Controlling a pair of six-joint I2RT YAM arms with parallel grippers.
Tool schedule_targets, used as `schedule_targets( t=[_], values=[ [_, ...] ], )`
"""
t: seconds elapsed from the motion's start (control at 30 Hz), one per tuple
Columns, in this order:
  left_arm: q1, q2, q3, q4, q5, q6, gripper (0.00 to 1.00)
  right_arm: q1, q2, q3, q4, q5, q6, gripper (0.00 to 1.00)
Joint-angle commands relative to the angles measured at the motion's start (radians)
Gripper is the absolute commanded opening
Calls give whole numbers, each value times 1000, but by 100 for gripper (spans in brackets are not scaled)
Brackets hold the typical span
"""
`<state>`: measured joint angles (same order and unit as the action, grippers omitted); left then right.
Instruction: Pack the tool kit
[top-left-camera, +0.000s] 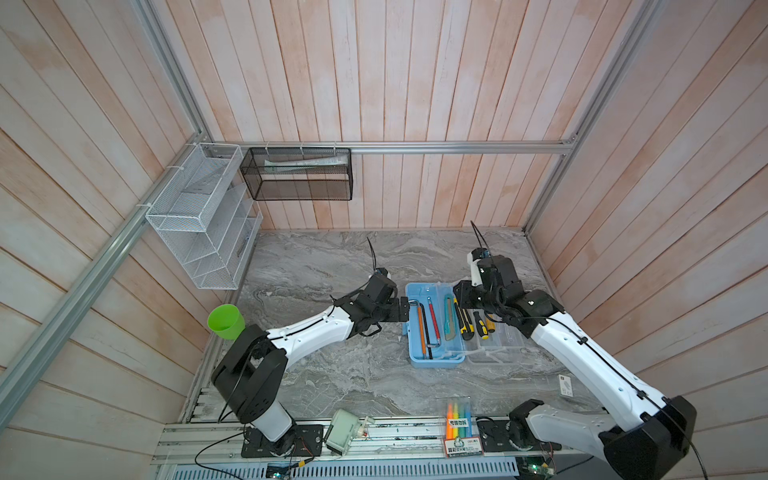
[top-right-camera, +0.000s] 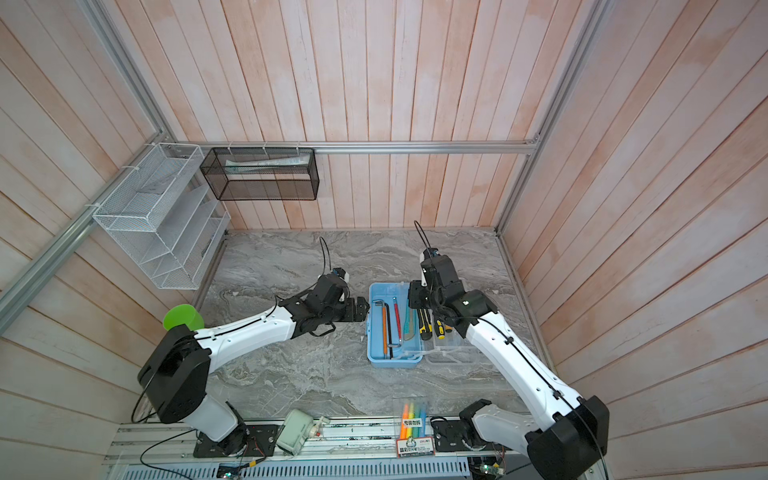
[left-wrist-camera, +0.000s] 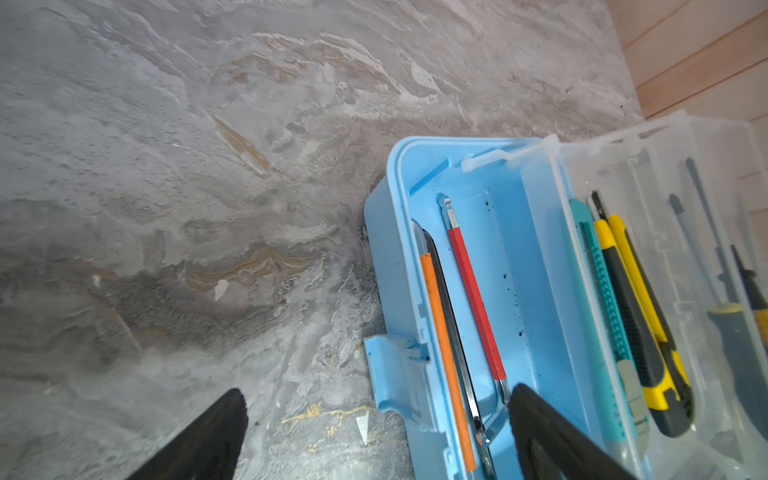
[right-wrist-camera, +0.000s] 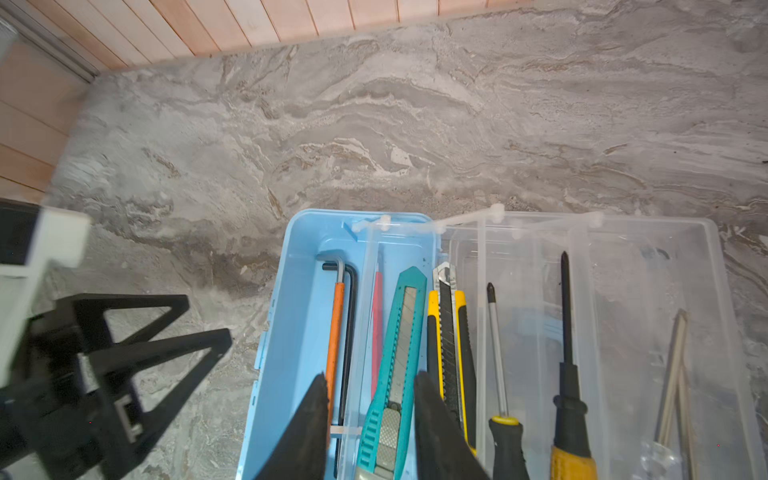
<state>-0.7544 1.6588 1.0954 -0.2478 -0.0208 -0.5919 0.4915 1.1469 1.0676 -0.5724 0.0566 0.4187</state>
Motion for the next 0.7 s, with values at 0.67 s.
schedule_targets(
  t=[0.67],
  values=[
    [90, 105, -20, -123, -29, 99, 100, -76, -111, -65, 14, -121, 45, 34]
  ],
)
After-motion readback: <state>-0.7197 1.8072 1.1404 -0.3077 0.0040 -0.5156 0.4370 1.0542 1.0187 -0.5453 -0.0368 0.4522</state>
